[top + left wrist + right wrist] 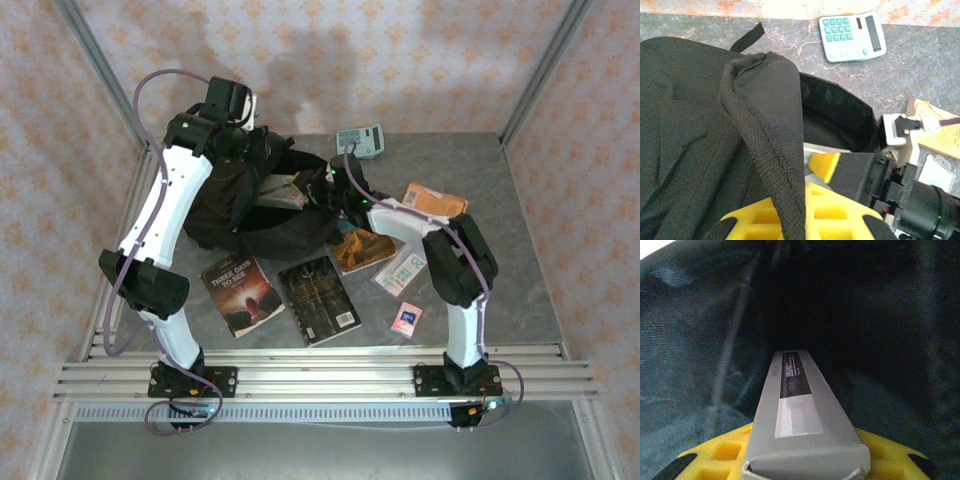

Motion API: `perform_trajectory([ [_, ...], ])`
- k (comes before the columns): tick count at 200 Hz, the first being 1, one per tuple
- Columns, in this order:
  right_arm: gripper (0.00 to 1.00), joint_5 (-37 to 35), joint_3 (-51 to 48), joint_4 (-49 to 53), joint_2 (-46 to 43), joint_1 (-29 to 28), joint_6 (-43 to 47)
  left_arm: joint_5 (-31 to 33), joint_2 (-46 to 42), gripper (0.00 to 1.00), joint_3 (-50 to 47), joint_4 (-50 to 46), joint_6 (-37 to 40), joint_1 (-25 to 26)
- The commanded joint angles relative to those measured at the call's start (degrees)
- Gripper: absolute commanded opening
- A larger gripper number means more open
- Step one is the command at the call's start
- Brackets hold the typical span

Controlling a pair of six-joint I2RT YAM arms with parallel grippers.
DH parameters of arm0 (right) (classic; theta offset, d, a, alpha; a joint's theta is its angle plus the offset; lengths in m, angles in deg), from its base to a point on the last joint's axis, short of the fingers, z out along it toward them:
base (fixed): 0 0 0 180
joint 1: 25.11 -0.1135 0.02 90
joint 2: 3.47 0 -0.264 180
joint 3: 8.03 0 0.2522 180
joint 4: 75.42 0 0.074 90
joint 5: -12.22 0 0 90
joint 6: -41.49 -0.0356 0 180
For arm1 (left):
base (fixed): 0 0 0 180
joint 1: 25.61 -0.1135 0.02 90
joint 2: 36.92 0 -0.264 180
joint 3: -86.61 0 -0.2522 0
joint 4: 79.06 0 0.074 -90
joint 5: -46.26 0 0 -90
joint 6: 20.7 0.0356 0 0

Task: Pack books, pencil case, and school supplies into a backpack

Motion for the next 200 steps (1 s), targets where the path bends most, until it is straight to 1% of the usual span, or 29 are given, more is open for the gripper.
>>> perform_trajectory([
  [1,0.28,0.67,7.69,-2.86,4.83,-2.11,-2.28,-1.05,-2.73,0.0,2.65,4.08,-0.8,-0.28],
  [23,0.3,0.31,16.76,-1.13,11.64,-4.22,-3.95,-1.39,-2.87,0.0,3.54,5.45,-1.19,-0.27],
  [33,0.34,0.05,22.16,2.54,14.58,-5.17,-3.57,-0.63,-2.57,0.0,4.47,5.17,-1.11,-0.36],
  [37,0.38,-0.1,24.03,3.85,15.84,-5.52,-3.46,-0.2,-2.46,0.0,4.85,4.98,-1.18,-0.51],
  [41,0.44,-0.19,25.62,4.83,16.94,-5.78,-3.38,0.05,-2.35,0.0,5.08,4.89,-1.23,-0.71],
  [45,0.51,-0.3,27.37,5.86,17.87,-6.0,-3.32,0.23,-2.27,0.0,5.24,4.94,-1.32,-0.95],
  [46,0.55,-0.32,28.12,6.4,18.32,-6.11,-3.35,0.25,-2.26,0.0,5.26,4.94,-1.38,-1.0],
  [47,0.55,-0.32,28.12,6.4,18.32,-6.11,-3.35,0.26,-2.26,0.0,5.27,4.94,-1.42,-1.07],
  [55,0.7,-0.82,30.52,8.04,19.76,-6.36,-3.37,0.2,-2.34,0.0,5.2,5.18,-1.72,-1.72],
  [61,0.78,-1.02,31.86,8.69,20.45,-6.5,-3.33,0.09,-2.41,0.0,4.99,5.35,-2.01,-2.28],
  [71,0.86,-1.12,33.46,9.46,21.4,-6.59,-2.97,-0.04,-2.58,0.0,4.54,5.79,-2.45,-3.08],
  [82,0.91,-0.92,34.65,10.47,21.78,-6.59,-2.2,-0.51,-2.85,0.0,3.62,6.44,-2.81,-4.05],
  [116,0.93,-1.13,34.52,14.79,19.42,-6.5,3.68,-0.03,-4.19,0.0,0.04,7.77,-2.77,-6.68],
  [129,0.93,-2.69,34.56,19.47,17.74,-6.48,7.25,0.62,-5.0,0.0,-1.68,8.44,-2.71,-7.73],
  [146,0.89,-4.9,33.82,24.46,15.21,-6.41,11.79,3.38,-5.95,0.0,-3.29,8.82,-2.34,-8.41],
  [167,0.84,-7.0,29.91,25.66,10.5,-6.24,16.18,7.11,-6.3,0.0,-3.58,8.24,-1.77,-8.62],
  [182,0.83,-6.85,27.89,25.91,6.84,-5.98,20.05,9.14,-6.46,0.0,-3.76,8.08,-0.81,-8.61],
  [200,0.83,-9.05,27.63,31.14,2.73,-5.89,26.09,12.73,-6.65,0.0,-4.52,7.85,-0.04,-8.52],
])
